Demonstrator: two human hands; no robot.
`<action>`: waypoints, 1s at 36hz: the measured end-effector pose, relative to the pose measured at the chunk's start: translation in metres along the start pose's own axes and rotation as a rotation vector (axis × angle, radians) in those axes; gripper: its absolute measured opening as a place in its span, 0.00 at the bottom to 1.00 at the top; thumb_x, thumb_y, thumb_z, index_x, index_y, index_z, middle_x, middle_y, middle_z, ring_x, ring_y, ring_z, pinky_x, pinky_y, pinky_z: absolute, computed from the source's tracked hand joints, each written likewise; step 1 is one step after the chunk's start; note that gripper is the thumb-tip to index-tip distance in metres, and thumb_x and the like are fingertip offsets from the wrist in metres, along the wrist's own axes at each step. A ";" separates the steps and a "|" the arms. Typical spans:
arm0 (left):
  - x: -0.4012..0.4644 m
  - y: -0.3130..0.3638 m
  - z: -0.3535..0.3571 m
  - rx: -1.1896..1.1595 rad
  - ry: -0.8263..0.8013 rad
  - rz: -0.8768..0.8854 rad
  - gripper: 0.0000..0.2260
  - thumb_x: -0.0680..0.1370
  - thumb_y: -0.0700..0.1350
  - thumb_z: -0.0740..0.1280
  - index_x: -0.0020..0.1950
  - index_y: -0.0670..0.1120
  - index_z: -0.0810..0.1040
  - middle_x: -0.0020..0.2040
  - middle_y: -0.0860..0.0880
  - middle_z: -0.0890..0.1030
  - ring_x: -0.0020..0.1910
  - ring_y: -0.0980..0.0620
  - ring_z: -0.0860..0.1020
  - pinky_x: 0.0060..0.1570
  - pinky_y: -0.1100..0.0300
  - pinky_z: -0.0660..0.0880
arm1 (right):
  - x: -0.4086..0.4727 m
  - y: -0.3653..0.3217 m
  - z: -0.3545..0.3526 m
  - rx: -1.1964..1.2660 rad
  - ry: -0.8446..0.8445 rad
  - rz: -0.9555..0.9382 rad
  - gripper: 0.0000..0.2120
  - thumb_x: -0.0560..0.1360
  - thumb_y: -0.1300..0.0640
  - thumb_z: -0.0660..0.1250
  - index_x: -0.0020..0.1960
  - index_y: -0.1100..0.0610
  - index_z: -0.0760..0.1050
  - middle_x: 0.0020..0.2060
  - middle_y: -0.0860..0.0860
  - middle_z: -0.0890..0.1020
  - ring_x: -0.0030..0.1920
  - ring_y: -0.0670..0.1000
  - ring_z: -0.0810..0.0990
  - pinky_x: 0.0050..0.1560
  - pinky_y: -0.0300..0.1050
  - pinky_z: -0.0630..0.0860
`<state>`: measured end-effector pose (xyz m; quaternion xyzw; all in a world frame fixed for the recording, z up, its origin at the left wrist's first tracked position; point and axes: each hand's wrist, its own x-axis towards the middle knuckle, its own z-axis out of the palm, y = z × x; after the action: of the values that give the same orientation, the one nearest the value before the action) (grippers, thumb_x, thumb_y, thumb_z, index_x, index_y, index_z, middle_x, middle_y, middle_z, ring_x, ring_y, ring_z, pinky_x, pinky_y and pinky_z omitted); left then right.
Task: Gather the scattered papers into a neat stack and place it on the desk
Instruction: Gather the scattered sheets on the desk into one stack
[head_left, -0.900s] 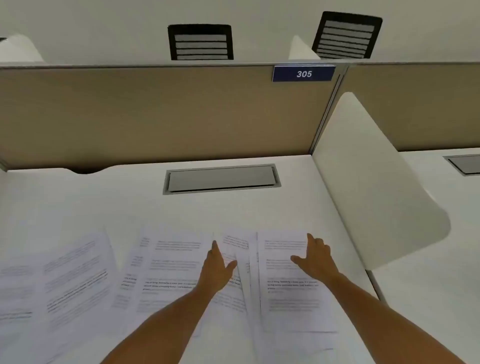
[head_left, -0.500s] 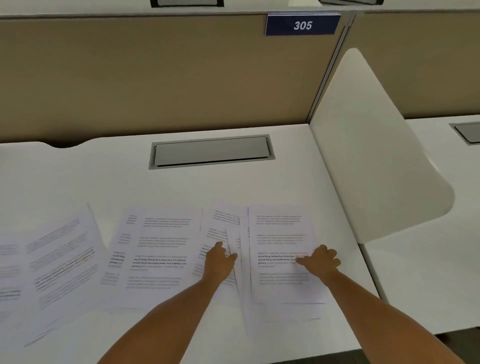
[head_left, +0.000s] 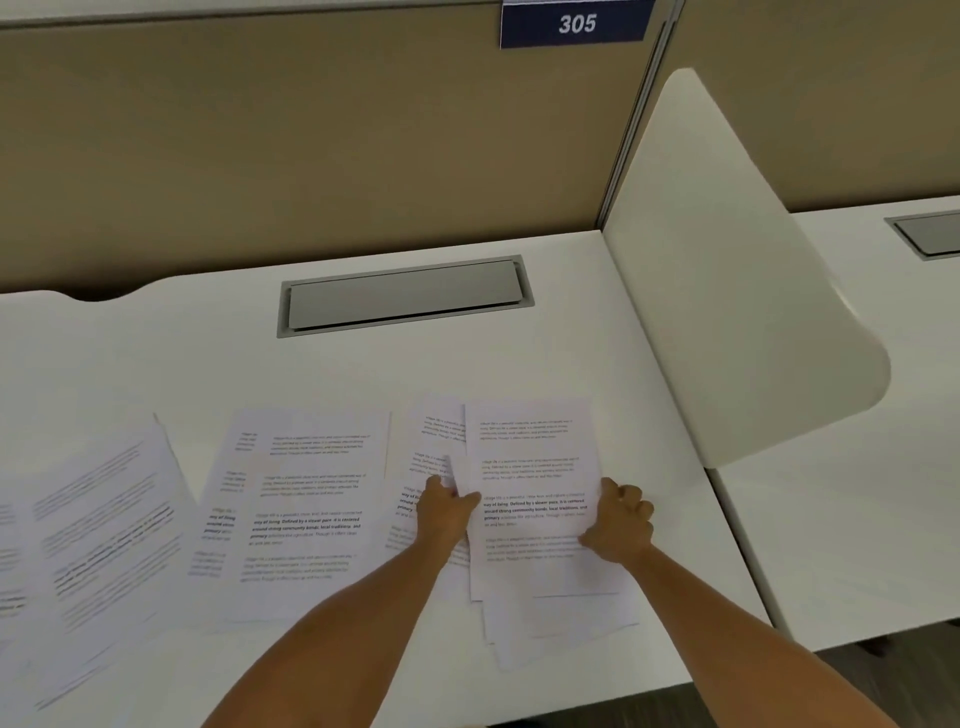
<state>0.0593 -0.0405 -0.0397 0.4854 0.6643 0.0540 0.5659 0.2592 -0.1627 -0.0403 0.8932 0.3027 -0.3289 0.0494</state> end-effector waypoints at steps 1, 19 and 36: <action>0.000 0.001 0.001 -0.016 -0.002 -0.008 0.29 0.75 0.43 0.73 0.72 0.38 0.64 0.66 0.41 0.78 0.57 0.47 0.78 0.50 0.60 0.71 | -0.001 0.000 0.001 0.006 -0.002 -0.004 0.43 0.68 0.51 0.76 0.74 0.54 0.56 0.68 0.57 0.62 0.67 0.61 0.64 0.64 0.51 0.71; -0.019 -0.004 0.016 -0.120 -0.216 0.153 0.17 0.79 0.38 0.67 0.68 0.43 0.74 0.64 0.44 0.80 0.61 0.45 0.79 0.64 0.49 0.75 | -0.003 -0.003 0.010 0.412 -0.008 0.039 0.51 0.69 0.47 0.78 0.78 0.62 0.51 0.72 0.62 0.61 0.72 0.65 0.65 0.72 0.57 0.65; -0.028 0.061 -0.055 -0.226 -0.346 0.488 0.12 0.76 0.43 0.73 0.57 0.56 0.81 0.55 0.55 0.85 0.53 0.54 0.84 0.52 0.59 0.82 | -0.032 0.004 -0.046 1.320 -0.066 -0.390 0.20 0.67 0.49 0.80 0.58 0.49 0.83 0.57 0.51 0.86 0.56 0.54 0.86 0.51 0.47 0.84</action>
<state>0.0478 -0.0021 0.0371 0.5664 0.4121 0.1780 0.6911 0.2685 -0.1691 0.0145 0.6550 0.1925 -0.4743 -0.5558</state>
